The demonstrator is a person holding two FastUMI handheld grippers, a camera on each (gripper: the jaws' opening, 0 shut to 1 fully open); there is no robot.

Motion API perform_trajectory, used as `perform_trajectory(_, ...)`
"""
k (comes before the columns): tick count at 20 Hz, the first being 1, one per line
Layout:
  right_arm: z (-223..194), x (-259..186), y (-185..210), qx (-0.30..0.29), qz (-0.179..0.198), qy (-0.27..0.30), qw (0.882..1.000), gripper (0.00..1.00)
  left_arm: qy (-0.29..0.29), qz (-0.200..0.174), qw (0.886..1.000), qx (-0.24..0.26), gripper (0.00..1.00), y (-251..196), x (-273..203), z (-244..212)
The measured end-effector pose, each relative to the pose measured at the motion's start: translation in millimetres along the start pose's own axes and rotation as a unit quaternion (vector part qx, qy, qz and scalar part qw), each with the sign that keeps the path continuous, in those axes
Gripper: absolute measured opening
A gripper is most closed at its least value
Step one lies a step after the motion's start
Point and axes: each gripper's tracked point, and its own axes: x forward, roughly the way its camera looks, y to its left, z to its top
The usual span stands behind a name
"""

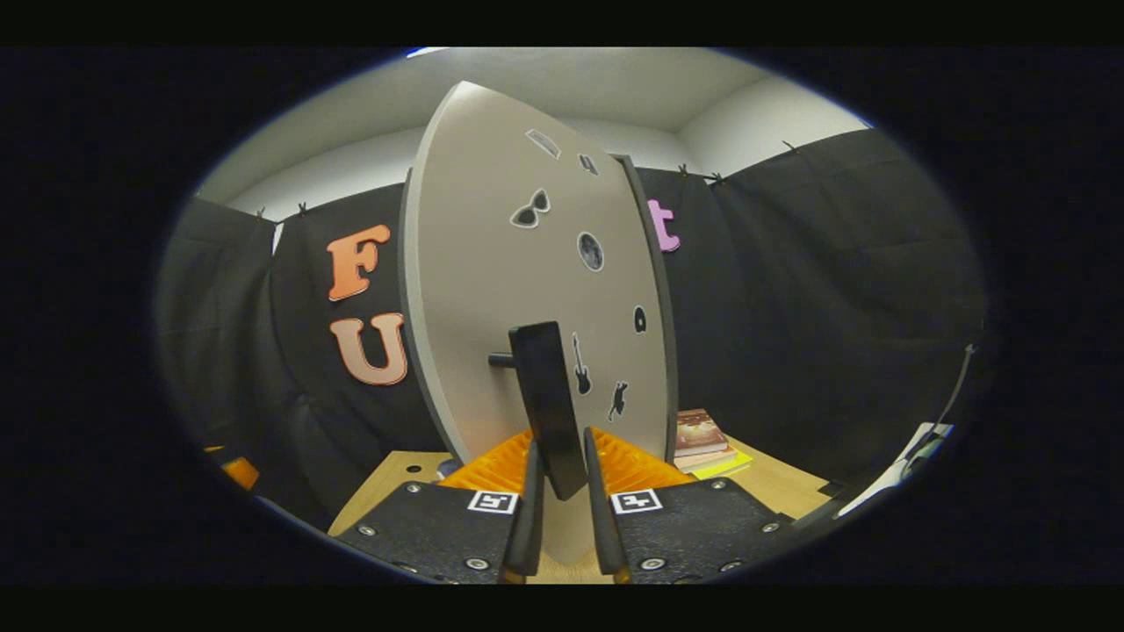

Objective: Open the cabinet door with the right hand, grasp the bottle in the cabinet with the left hand and place it on the coaster, then close the cabinet door with the right hand.

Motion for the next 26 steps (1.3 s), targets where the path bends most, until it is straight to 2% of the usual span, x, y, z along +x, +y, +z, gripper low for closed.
perform_trajectory(4, -0.3, -12.9, -34.2, -0.004, 0.021, 0.004, 1.0, 0.24, 0.007, -0.004, 1.0, 0.004, 0.94, -45.4, -2.5, -5.9)
perform_trajectory(8, 8.6, -33.5, -60.8, -0.026, 0.026, -0.001, 0.999, 0.24, 0.019, -0.004, 1.0, -0.001, 0.99, -83.6, -3.4, -13.4)
perform_trajectory(10, 11.1, -36.1, -74.4, -0.021, 0.035, -0.005, 0.999, 0.24, 0.021, -0.002, 1.0, 0.002, 0.96, -98.2, -3.0, -14.8)
perform_trajectory(12, 13.1, -39.2, -92.1, -0.022, 0.04, -0.009, 0.999, 0.24, 0.021, 0.0, 1.0, 0.005, 0.99, -112.4, -0.8, -15.1)
perform_trajectory(14, 15.6, -42.4, -109.9, -0.036, 0.04, -0.016, 0.998, 0.22, 0.023, -0.001, 1.0, 0.006, 0.99, -128.2, -1.0, -18.5)
perform_trajectory(15, 17.3, -42.8, -118.8, -0.04, 0.037, -0.019, 0.998, 0.24, 0.026, 0.001, 1.0, 0.008, 0.96, -134.2, -1.2, -20.8)
perform_trajectory(16, 16.7, -42.5, -127.4, -0.039, 0.037, -0.018, 0.998, 0.22, 0.029, 0.0, 1.0, 0.008, 0.96, -142.0, 0.2, -23.0)
perform_trajectory(17, 16.1, -41.2, -135.0, -0.036, 0.038, -0.018, 0.998, 0.24, 0.033, -0.001, 0.999, 0.007, 0.96, -149.8, 2.1, -25.6)
perform_trajectory(20, 18.3, -39.2, -163.8, -0.032, 0.038, -0.022, 0.999, 0.23, 0.041, -0.006, 0.999, 0.005, 0.99, -168.6, 2.6, -32.8)
perform_trajectory(23, 18.6, -35.4, -187.1, -0.039, 0.039, -0.027, 0.998, 0.24, 0.041, -0.006, 0.999, 0.005, 0.96, -178.9, 6.2, -31.8)
perform_trajectory(24, 20.8, -36.6, -198.4, -0.044, 0.035, -0.027, 0.998, 0.21, 0.039, -0.005, 0.999, 0.005, 0.97, -181.3, 7.1, -31.8)
perform_trajectory(25, 22.6, -34.0, -209.9, -0.047, 0.029, -0.029, 0.998, 0.27, 0.039, -0.005, 0.999, 0.005, 0.96, -183.9, 8.6, -31.4)
perform_trajectory(26, 25.2, -34.2, -221.6, -0.047, 0.025, -0.03, 0.998, 0.27, 0.039, -0.005, 0.999, 0.005, 0.96, -186.3, 10.1, -31.3)
